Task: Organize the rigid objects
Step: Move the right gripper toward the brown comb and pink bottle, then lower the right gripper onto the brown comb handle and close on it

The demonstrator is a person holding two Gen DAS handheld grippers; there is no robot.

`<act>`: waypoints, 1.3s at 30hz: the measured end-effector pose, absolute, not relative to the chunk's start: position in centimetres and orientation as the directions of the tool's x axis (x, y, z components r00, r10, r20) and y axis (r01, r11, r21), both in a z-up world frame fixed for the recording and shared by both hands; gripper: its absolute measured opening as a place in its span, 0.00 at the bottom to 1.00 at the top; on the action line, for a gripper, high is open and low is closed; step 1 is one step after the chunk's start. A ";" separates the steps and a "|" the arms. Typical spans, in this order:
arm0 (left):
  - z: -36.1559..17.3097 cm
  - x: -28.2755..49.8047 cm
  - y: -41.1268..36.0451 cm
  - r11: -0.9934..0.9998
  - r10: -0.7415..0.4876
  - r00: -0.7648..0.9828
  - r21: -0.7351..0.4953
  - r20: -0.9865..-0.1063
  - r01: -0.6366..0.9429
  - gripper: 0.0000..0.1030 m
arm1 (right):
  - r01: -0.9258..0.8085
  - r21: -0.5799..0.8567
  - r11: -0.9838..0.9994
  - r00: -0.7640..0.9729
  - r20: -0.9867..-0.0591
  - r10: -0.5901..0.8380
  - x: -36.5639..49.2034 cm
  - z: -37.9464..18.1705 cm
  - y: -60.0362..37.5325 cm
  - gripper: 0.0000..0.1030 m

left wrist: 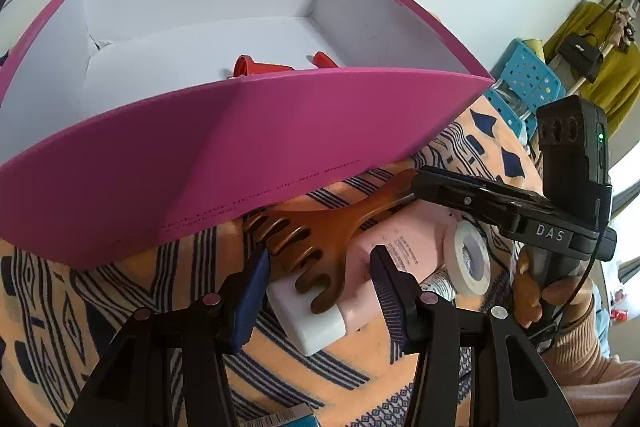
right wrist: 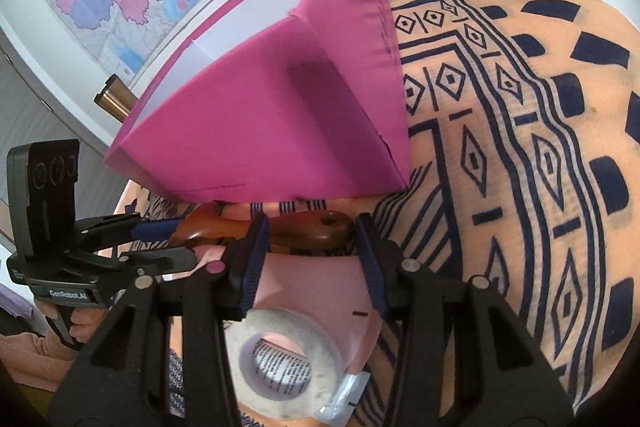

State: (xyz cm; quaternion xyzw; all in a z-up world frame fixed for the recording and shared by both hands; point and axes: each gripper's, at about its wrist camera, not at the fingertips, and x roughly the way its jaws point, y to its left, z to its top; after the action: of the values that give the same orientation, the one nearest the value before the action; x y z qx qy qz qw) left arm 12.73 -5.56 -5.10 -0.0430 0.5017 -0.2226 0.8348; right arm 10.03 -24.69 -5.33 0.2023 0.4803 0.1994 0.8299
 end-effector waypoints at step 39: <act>-4.0 4.6 -5.4 0.840 -0.492 0.409 -0.296 -0.768 0.455 0.48 | -0.201 0.514 0.834 0.503 -0.676 0.538 5.7 -1.4 -24.1 0.46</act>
State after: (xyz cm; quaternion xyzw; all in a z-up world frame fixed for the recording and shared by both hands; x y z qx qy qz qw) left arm 4.63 -5.45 -4.01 -0.0200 0.4646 -0.2824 0.8390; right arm 5.66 -24.06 -1.44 0.1881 0.4479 0.2182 0.8464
